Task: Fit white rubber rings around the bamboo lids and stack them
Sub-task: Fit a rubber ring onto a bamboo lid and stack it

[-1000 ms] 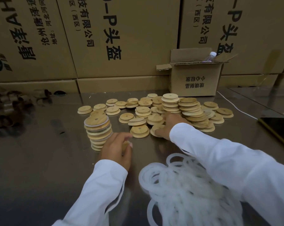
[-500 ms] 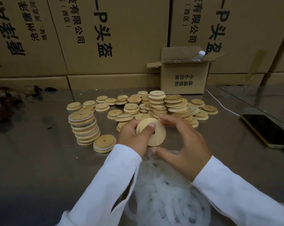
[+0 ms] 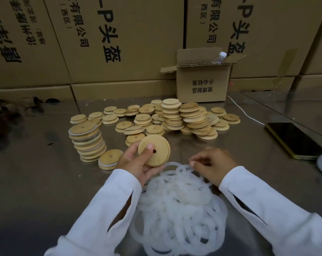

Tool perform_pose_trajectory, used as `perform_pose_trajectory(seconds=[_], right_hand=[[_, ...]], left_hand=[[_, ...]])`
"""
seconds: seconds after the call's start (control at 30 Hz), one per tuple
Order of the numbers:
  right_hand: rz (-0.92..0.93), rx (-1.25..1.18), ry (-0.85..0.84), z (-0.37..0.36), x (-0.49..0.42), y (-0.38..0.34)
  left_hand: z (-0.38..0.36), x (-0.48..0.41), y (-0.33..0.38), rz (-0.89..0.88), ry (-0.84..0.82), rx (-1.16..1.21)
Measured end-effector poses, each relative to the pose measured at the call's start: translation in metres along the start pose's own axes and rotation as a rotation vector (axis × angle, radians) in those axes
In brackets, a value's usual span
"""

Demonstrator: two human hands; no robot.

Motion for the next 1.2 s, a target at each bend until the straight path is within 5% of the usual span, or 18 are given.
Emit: perform_pose_trajectory(seconds=[0.17,0.5,0.77,1.2], right_hand=[[0.019,0.003,-0.034,-0.005,-0.001,-0.009],[0.221,-0.653,0.362,0.022,0.002,-0.053],[0.061,-0.607,0.468,0.014,0.006,-0.052],[0.014,-0.575,0.491,0.013,0.008,-0.049]], left_hand=[[0.006,-0.001,-0.003,0.023,0.035,-0.008],[-0.012,0.004,-0.008,0.031,-0.120,-0.171],[-0.023,0.004,-0.017,0.106,-0.181,-0.181],[-0.026,0.008,-0.016,-0.011,-0.247,-0.318]])
Point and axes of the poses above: each hand's wrist, its own x-axis away from the middle knuckle, its own z-axis out of the back of the hand, y = z × x, the point moved 7 cm from there along -x, towards the middle knuckle, and after that the axes turned 13 degrees about z, right-handed, at the moved point
